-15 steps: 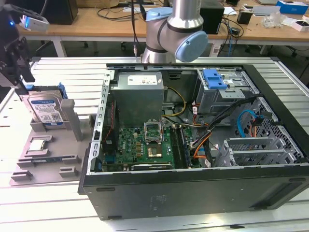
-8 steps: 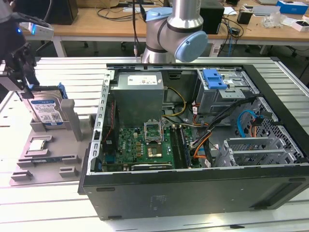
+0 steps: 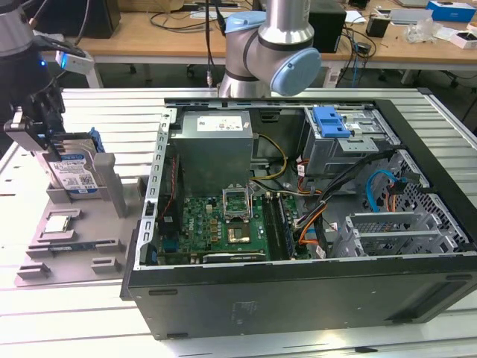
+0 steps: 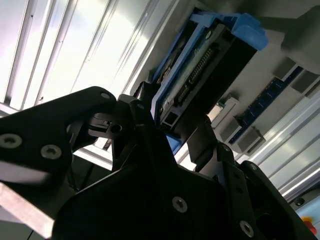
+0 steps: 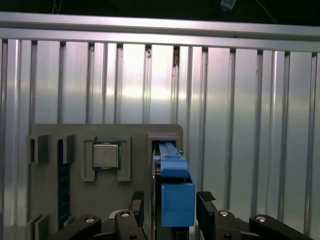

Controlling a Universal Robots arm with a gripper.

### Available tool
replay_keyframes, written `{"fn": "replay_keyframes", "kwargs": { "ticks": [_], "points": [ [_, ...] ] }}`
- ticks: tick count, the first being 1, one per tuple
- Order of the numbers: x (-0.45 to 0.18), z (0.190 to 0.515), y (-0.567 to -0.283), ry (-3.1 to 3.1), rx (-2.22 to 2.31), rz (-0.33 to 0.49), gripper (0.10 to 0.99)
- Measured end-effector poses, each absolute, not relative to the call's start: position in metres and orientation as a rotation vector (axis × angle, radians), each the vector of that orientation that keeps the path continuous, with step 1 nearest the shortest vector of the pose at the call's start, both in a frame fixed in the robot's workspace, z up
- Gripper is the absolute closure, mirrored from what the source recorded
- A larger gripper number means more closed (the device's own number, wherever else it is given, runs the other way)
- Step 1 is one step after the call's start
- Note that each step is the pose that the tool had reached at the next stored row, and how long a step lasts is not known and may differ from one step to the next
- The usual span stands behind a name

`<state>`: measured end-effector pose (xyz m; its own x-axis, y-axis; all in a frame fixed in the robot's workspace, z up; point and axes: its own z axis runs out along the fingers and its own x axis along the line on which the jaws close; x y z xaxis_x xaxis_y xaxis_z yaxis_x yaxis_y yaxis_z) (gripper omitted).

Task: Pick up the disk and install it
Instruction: 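Pick up the disk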

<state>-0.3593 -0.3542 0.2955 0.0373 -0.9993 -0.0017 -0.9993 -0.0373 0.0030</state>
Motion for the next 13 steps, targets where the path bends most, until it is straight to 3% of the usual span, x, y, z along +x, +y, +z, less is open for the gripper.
{"fn": "replay_keyframes", "kwargs": {
  "ticks": [13],
  "points": [
    [-0.3576, 0.2881, -0.3542, -2.179, 2.262, -0.005, 0.545]
  ]
}}
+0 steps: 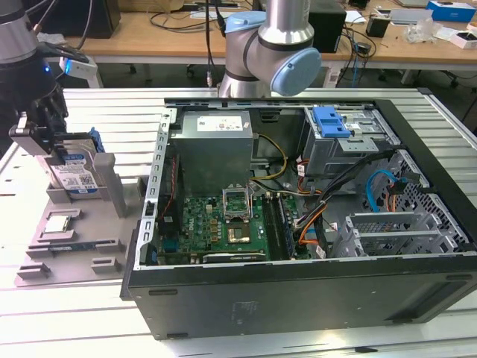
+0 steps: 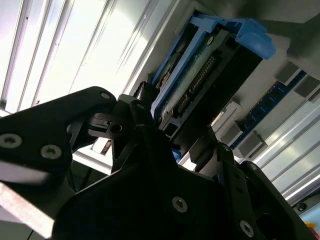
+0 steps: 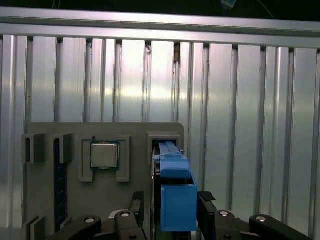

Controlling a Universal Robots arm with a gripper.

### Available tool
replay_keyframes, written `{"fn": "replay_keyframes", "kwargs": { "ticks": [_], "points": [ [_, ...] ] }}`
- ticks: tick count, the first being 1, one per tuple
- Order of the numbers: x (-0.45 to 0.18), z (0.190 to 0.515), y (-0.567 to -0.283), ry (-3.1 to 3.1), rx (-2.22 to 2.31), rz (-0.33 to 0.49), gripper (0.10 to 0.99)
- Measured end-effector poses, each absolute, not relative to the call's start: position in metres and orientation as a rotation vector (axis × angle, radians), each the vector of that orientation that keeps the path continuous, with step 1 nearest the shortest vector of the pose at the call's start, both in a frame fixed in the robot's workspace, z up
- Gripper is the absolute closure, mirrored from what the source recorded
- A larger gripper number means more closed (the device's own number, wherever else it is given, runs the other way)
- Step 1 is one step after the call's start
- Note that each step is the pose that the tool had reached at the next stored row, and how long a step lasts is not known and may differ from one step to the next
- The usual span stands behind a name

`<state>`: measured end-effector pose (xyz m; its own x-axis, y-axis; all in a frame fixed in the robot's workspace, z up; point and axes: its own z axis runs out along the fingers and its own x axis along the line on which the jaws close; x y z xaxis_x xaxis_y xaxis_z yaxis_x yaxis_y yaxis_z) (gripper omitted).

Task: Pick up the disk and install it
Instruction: 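Pick up the disk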

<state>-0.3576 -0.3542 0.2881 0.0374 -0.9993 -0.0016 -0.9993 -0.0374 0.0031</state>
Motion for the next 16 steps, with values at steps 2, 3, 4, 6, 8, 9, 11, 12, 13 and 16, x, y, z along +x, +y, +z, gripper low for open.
{"fn": "replay_keyframes", "kwargs": {
  "ticks": [2, 3, 4, 6, 8, 9, 11, 12, 13, 16],
  "points": [
    [-0.3576, 0.2880, -0.3542, -2.179, 2.262, -0.005, 0.561],
    [-0.3576, 0.2880, -0.3542, -2.179, 2.262, -0.005, 0.624],
    [-0.3576, 0.2880, -0.3542, -2.179, 2.262, -0.005, 0.686],
    [-0.3576, 0.2879, -0.3541, -2.179, 2.262, -0.005, 0.722],
    [-0.3576, 0.2879, -0.3542, -2.179, 2.262, -0.005, 0.722],
    [-0.3576, 0.2878, -0.3542, -2.179, 2.262, -0.005, 0.722],
    [-0.3576, 0.2878, -0.3542, -2.179, 2.262, -0.005, 0.722],
    [-0.3576, 0.2878, -0.3542, -2.179, 2.262, -0.005, 0.722],
    [-0.3576, 0.2877, -0.3542, -2.179, 2.262, -0.005, 0.722],
    [-0.3576, 0.2876, -0.3542, -2.179, 2.262, -0.005, 0.722]
  ]
}}
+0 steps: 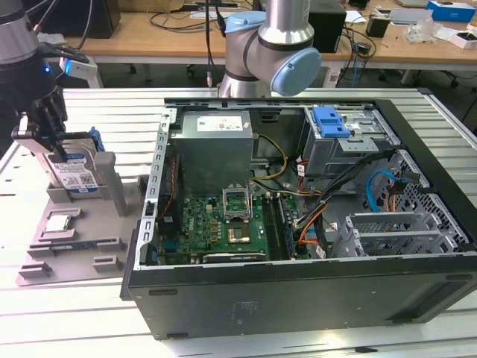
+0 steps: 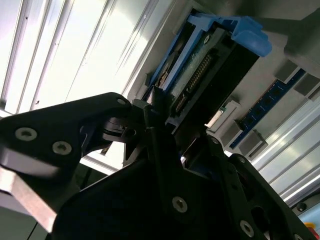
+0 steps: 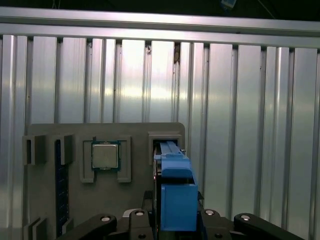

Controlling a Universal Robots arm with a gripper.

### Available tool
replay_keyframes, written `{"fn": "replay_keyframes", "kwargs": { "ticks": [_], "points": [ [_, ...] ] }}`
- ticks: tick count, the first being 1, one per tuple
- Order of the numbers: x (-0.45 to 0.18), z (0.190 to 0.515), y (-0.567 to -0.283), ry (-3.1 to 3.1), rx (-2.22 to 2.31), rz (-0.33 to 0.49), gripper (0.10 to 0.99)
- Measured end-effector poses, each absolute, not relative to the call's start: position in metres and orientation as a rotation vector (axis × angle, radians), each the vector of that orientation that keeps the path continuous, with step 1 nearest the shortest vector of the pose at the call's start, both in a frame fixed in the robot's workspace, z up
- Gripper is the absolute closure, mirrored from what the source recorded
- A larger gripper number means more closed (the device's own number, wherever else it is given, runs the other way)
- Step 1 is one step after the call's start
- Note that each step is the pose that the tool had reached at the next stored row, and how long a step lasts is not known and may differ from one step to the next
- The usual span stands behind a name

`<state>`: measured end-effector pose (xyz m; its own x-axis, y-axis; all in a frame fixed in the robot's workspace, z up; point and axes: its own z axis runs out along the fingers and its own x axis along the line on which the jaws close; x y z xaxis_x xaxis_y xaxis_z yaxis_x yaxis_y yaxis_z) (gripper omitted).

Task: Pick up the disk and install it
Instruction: 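Pick up the disk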

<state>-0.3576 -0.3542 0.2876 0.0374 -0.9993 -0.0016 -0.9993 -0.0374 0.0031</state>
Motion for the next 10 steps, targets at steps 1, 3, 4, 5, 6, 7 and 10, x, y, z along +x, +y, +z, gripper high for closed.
{"fn": "replay_keyframes", "kwargs": {
  "ticks": [1, 3, 4, 5, 6, 7, 10],
  "points": [
    [-0.358, 0.288, -0.354, -2.179, 2.262, -0.005, 0.722],
    [-0.358, 0.288, -0.354, -2.179, 2.262, -0.005, 0.722],
    [-0.358, 0.287, -0.354, -2.179, 2.262, -0.005, 0.722],
    [-0.358, 0.288, -0.354, -2.179, 2.262, -0.005, 0.722],
    [-0.358, 0.288, -0.354, -2.179, 2.262, -0.005, 0.722],
    [-0.358, 0.290, -0.354, -2.179, 2.262, -0.005, 0.722],
    [-0.358, 0.299, -0.352, -2.179, 2.262, -0.005, 0.722]
  ]
}}
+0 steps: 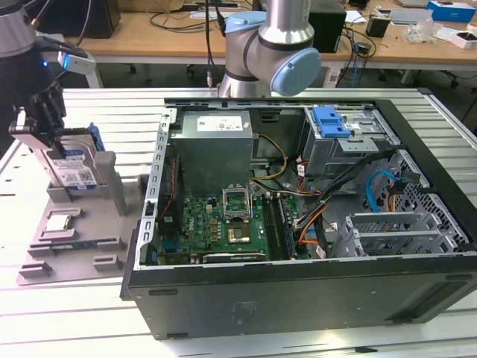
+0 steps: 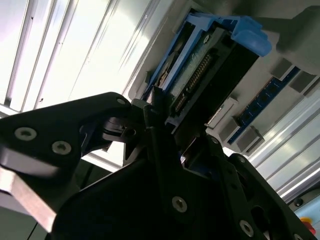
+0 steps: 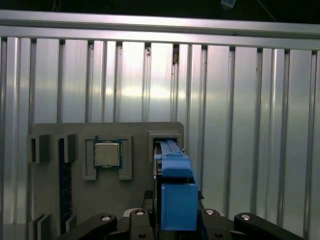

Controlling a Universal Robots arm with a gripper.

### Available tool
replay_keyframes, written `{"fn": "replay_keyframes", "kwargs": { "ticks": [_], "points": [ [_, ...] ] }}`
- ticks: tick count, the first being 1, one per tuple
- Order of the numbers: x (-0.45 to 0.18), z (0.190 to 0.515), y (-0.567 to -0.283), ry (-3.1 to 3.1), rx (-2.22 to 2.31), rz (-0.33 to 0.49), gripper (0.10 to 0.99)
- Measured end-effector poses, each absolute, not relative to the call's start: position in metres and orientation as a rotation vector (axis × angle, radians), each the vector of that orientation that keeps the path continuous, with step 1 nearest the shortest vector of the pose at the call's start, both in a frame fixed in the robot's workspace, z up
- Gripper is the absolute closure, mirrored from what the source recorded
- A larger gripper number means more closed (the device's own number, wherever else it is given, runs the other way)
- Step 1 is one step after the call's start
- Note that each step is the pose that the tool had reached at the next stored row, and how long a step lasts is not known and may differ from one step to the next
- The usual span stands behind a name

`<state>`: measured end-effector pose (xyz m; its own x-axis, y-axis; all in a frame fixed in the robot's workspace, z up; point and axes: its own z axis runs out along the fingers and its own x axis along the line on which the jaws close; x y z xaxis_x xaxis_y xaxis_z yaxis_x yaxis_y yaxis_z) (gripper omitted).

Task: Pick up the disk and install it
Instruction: 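Pick up the disk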

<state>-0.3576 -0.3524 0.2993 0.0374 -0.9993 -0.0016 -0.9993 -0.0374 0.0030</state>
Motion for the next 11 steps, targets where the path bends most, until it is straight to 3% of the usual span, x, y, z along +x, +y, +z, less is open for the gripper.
{"fn": "replay_keyframes", "kwargs": {
  "ticks": [11],
  "points": [
    [-0.358, 0.322, -0.349, -2.179, 2.262, -0.005, 0.722]
  ]
}}
